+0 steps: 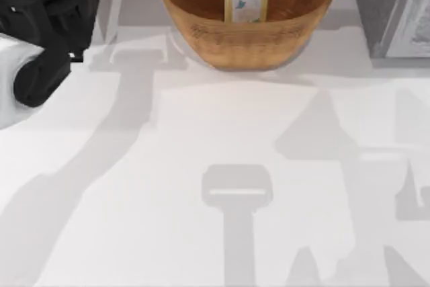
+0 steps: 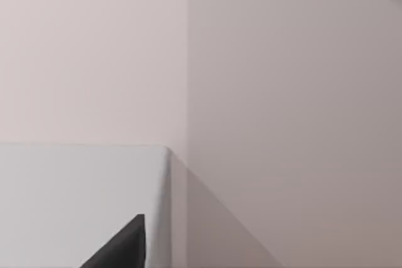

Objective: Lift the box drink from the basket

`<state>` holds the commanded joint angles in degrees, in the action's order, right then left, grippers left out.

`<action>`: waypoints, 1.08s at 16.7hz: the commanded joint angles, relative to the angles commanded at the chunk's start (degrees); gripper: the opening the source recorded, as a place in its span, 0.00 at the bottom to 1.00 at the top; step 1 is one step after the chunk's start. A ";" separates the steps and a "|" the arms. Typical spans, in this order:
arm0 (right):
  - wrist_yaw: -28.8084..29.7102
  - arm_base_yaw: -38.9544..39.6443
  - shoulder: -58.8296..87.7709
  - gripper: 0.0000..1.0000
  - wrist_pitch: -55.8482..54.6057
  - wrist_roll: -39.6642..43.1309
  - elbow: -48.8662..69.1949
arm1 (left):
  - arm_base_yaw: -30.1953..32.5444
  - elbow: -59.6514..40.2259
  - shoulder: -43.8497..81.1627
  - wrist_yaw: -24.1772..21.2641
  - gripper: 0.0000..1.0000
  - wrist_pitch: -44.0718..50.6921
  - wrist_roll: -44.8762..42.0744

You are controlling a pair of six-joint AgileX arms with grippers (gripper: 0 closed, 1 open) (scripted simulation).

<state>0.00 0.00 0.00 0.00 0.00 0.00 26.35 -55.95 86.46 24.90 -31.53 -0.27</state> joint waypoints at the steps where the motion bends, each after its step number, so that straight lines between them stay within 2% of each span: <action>1: 0.00 0.00 0.00 1.00 0.00 0.00 0.00 | 1.72 -3.76 5.74 1.61 1.00 -2.17 -0.07; 6: 0.00 0.00 0.00 1.00 0.00 0.00 0.00 | 9.22 -19.94 31.25 8.62 1.00 -11.45 -0.17; 10: 0.00 0.00 0.00 1.00 0.00 0.00 0.00 | 13.32 -28.61 45.52 12.43 1.00 -16.34 -0.06; 13: 0.00 0.00 0.00 1.00 0.00 0.00 0.00 | 14.86 -31.77 50.82 13.86 1.00 -18.09 0.05; 18: 0.00 0.00 0.00 1.00 0.00 0.00 0.00 | 15.04 -32.14 51.45 14.04 1.00 -18.29 0.08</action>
<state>0.00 0.00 0.00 0.00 0.00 0.00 41.39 -88.09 137.91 38.94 -49.82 -0.19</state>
